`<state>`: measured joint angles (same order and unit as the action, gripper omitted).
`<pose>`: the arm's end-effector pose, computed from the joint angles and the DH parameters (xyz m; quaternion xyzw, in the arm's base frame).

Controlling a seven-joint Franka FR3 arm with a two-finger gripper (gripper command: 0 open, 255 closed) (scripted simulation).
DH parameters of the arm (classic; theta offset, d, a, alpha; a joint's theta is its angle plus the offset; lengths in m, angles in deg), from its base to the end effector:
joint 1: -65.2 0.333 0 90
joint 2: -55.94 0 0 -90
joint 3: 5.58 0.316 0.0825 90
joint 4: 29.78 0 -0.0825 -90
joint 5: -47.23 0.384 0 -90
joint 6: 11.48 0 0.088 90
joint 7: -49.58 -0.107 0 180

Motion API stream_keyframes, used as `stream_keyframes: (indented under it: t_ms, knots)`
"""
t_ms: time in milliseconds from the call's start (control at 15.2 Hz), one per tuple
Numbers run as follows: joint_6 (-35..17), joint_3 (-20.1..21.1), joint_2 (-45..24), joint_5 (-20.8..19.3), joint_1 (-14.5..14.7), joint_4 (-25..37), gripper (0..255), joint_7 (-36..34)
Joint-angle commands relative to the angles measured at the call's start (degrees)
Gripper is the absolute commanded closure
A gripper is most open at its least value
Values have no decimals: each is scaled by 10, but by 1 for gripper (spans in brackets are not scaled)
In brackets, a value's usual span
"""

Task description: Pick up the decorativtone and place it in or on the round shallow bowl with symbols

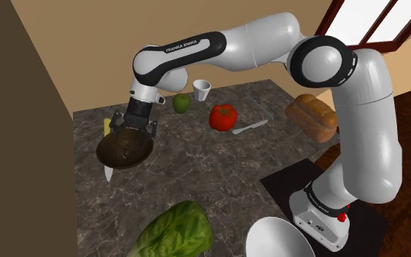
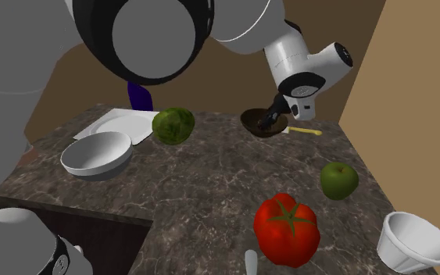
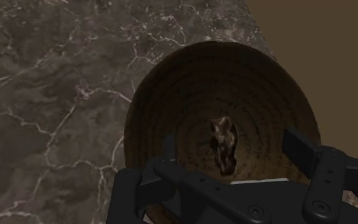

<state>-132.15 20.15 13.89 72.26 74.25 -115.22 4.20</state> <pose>0.6038 0.3746 0.2761 -0.9124 0.2453 0.2349 0.2286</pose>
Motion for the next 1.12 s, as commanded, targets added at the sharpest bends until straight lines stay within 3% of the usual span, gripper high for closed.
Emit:
stream_keyframes:
  t_ms: [0, 660, 726, 1056]
  knots:
    - [-13, 2, -6, 6, 3, -4, 0, 0]
    - [-27, 3, -15, 6, 10, -6, 0, 0]
    - [-27, 3, -15, 6, 10, -6, 255, 0]
    - [-27, 3, -15, 6, 10, -6, 255, 0]
